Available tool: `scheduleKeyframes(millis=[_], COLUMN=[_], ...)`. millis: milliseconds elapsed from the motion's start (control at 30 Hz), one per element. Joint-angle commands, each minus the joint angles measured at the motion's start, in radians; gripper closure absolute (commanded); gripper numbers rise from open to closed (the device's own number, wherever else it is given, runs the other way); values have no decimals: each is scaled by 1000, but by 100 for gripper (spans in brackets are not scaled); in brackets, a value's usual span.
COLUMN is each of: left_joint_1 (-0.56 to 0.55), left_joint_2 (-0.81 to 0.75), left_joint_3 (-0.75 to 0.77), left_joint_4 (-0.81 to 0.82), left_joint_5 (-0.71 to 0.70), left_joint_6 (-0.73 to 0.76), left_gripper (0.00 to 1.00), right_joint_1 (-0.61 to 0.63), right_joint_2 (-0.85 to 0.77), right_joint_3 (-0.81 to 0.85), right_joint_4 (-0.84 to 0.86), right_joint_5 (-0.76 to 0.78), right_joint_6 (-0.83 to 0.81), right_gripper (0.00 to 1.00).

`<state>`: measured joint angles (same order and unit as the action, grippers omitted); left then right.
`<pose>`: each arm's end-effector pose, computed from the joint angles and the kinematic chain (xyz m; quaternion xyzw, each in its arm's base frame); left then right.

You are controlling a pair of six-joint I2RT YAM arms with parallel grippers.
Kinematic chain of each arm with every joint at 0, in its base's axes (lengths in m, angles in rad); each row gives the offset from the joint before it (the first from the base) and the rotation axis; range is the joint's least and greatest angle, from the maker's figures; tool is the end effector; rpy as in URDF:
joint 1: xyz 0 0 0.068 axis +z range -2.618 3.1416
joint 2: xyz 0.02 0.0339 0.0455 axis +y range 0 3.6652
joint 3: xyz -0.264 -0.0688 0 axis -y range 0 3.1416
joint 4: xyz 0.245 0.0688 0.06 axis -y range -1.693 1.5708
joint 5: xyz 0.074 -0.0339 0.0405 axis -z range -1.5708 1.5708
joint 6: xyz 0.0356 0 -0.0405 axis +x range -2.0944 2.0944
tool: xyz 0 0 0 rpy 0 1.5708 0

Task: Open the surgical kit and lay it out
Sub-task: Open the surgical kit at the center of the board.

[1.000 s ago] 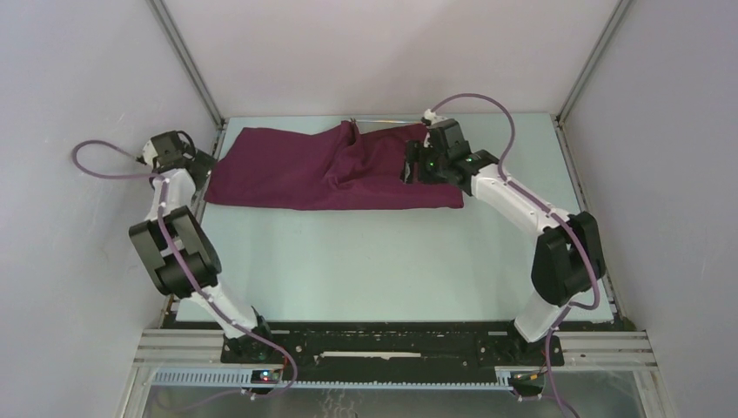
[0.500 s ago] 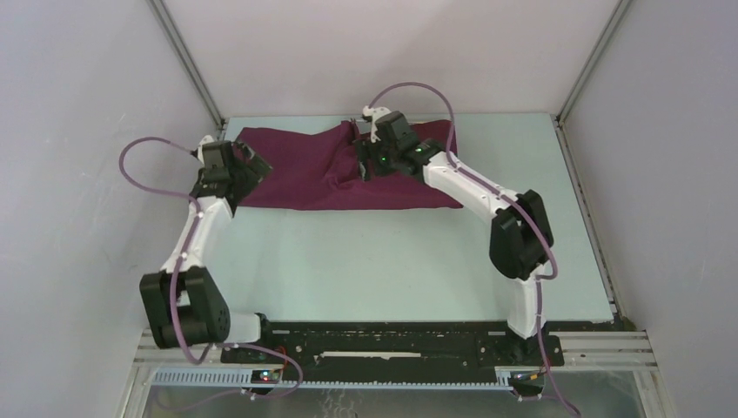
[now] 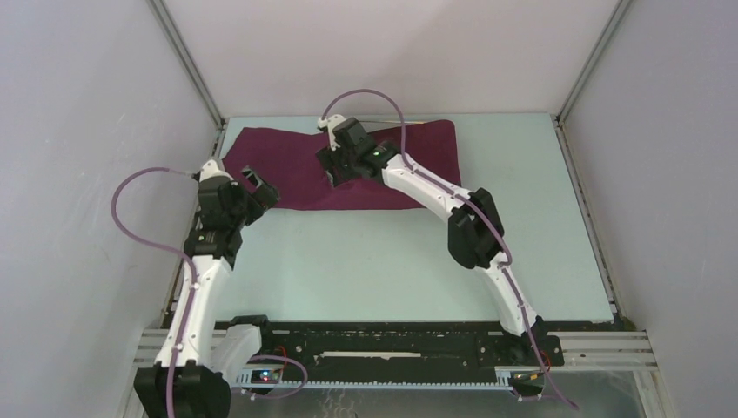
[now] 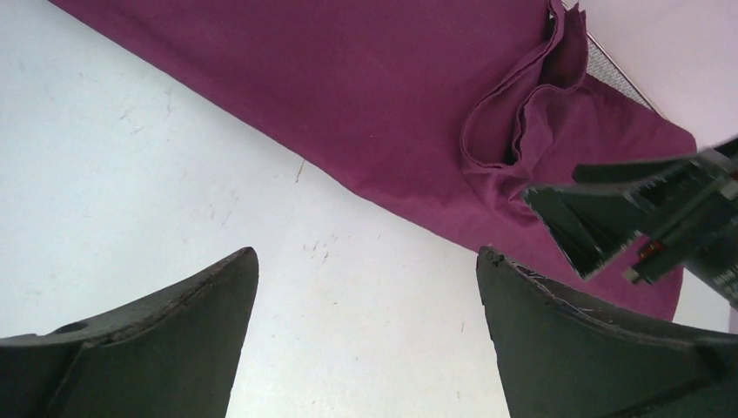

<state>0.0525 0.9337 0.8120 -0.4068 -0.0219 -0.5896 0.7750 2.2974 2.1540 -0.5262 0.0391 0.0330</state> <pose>0.2077 0.0117 0.3003 -0.2788 0.8212 -0.1229 0.4825 0.3813 0.3715 0.2672 -0.3184 0.8419 0.1550 0.4073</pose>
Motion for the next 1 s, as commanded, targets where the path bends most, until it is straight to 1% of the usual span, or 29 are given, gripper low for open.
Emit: scheduleKeyframes(millis=[0,233,367,533,600,633,700,833,900,933,967], left_joint_1=[-9,-8,-6,-6,-6,-6,-6,-6,-7,-6,-6], left_joint_2=[-77,-64,-61,-46,-46,-48,-49,-49,-47,-47,-46], left_joint_3=[-58,-66,-65,-66,-65,-66,-68,-70,-70,-70,-70], left_joint_4=[-12,-10,-4,8,11,12,13,14,17,17,17], left_joint_5=[-9,14,27,68,72,73,75,76,76,77,77], left_joint_6=[68,80,81,77,77,79,77,77,77,78,77], left_gripper=[0,0,0,0,0,0,0,0,0,0,0], right_joint_1=[32,70,76,93,100,101,97,91,89,89,88], right_joint_2=[64,164,189,215,222,222,220,217,205,195,186], right_joint_3=[114,218,224,225,225,225,228,250,253,253,253], right_joint_4=[-8,-16,1,35,51,56,64,59,58,58,58], right_joint_5=[31,87,123,235,277,283,288,289,289,287,288], right_joint_6=[-75,-156,-176,-227,-248,-252,-250,-237,-227,-226,-223], right_gripper=[21,24,26,30,35,38,51,87,98,100,100])
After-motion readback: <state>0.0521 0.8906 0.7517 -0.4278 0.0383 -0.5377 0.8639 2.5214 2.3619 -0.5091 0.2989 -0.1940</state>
